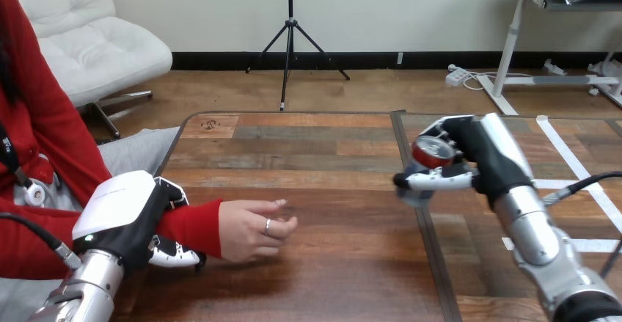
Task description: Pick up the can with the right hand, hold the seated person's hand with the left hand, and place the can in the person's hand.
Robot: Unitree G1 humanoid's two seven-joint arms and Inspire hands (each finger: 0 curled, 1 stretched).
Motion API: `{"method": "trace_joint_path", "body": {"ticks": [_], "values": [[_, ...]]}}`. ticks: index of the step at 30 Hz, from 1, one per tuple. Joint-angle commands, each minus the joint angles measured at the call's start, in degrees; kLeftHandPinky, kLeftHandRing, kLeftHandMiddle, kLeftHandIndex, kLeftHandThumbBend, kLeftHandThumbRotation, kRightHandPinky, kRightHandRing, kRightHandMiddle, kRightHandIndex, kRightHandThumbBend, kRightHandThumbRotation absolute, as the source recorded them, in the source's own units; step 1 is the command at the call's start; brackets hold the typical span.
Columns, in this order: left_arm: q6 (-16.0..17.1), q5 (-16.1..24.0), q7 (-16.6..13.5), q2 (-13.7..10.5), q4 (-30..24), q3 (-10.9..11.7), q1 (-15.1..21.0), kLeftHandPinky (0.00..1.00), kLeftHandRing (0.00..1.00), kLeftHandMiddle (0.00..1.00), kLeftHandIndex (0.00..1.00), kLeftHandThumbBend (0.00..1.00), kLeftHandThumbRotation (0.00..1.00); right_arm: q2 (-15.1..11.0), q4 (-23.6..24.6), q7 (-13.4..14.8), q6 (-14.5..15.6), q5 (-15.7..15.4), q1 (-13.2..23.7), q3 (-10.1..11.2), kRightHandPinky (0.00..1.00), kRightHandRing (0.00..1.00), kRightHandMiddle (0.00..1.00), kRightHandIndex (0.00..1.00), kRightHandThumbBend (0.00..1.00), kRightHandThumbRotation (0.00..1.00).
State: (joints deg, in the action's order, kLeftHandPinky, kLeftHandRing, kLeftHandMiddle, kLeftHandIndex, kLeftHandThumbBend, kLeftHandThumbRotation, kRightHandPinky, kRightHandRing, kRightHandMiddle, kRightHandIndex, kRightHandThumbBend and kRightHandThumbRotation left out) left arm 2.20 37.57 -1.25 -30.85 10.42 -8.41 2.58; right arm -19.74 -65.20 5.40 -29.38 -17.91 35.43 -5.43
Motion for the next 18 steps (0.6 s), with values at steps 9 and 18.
{"method": "trace_joint_path", "body": {"ticks": [9, 18], "values": [[3.2, -1.7, -2.5, 2.1, -6.8, 1.5, 10.8, 0.25, 0.31, 0.35, 0.35, 0.70, 0.00, 2.6, 2.7, 0.9, 0.4, -0.2, 9.6, -1.0, 0.33, 0.36, 0.44, 0.45, 0.81, 0.00], [3.2, -1.1, -2.5, 2.7, -6.3, 1.0, 12.6, 0.25, 0.31, 0.35, 0.34, 0.70, 0.00, 4.1, 4.0, 0.9, 0.4, -0.4, 10.2, -1.7, 0.34, 0.36, 0.42, 0.44, 0.82, 0.00]]}}
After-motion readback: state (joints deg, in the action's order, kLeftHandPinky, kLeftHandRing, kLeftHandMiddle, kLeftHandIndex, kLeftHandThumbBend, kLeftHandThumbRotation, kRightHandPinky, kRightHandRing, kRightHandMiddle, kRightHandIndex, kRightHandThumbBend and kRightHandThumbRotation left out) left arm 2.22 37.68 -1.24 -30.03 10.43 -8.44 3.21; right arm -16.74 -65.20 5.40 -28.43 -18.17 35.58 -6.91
